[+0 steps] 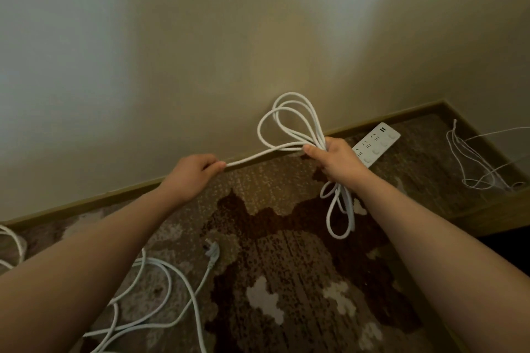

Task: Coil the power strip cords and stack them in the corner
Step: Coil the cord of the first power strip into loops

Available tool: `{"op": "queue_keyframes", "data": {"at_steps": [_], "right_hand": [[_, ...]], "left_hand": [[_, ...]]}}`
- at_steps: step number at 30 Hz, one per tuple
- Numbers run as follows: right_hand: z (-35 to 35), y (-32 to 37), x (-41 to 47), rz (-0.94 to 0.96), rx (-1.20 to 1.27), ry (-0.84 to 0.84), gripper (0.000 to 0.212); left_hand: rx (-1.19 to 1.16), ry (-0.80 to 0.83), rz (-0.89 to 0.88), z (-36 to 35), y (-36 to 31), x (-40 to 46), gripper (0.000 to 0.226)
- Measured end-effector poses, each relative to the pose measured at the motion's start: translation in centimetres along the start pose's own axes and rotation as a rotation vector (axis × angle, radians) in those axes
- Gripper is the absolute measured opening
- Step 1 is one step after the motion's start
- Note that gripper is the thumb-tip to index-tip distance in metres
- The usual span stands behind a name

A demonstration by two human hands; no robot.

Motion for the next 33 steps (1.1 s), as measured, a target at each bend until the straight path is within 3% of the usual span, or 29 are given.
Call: {"op": "queue_keyframes", "data": {"at_steps": [3,9,15,18,22,27,33], "right_hand": [[1.1,0.1,-0.1,0.022,0.013,-0.051,0.023],[3.9,-1.0,0.0,-0.025,0.037,-0.268,0.028],[2.7,-1.8,-0.1,0.050,-0.021,-0.153,0.028],[2.4,-1.8,-0.1,0.044,-0.036,-0.162,0.030],[4.4,-2.4,-0.1,-0.008,0.038,-0.286,0.031],[6.4,-3.9,-0.4,-0.074,0.052,-0.472,0.033],[3.9,-3.2,-0.9,-0.032,0.087,-0.364,0.028]], "left_hand": [[-0.066,0.087,0.013,-0.7,1.4,-1.0,0.027],[-0.158,0.106,0.074,-1.2,0.7,-1.7,0.027],[-0.507,-0.204,0.014,5.0,-7.4,1.6,0.030],[-0.357,-0.247,0.043,5.9,-7.3,1.9,0.030],[-0.074,-0.006,0.145,1.4,-2.4,0.1,0.032],[-0.088,0.056,0.146,-2.3,0.2,-1.6,0.021],[-0.265,0.000,0.148,-3.1,-5.4,0.3,0.024]]}}
Point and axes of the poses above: each hand's wrist, its own x-axis towards the middle knuckle, its own z-axis out of the back of the hand, y = z × x, the point moved 5 cm from there along x, towards the middle knuckle, and after that the axes turned 3 degrees about y, right-handed, at the moved point
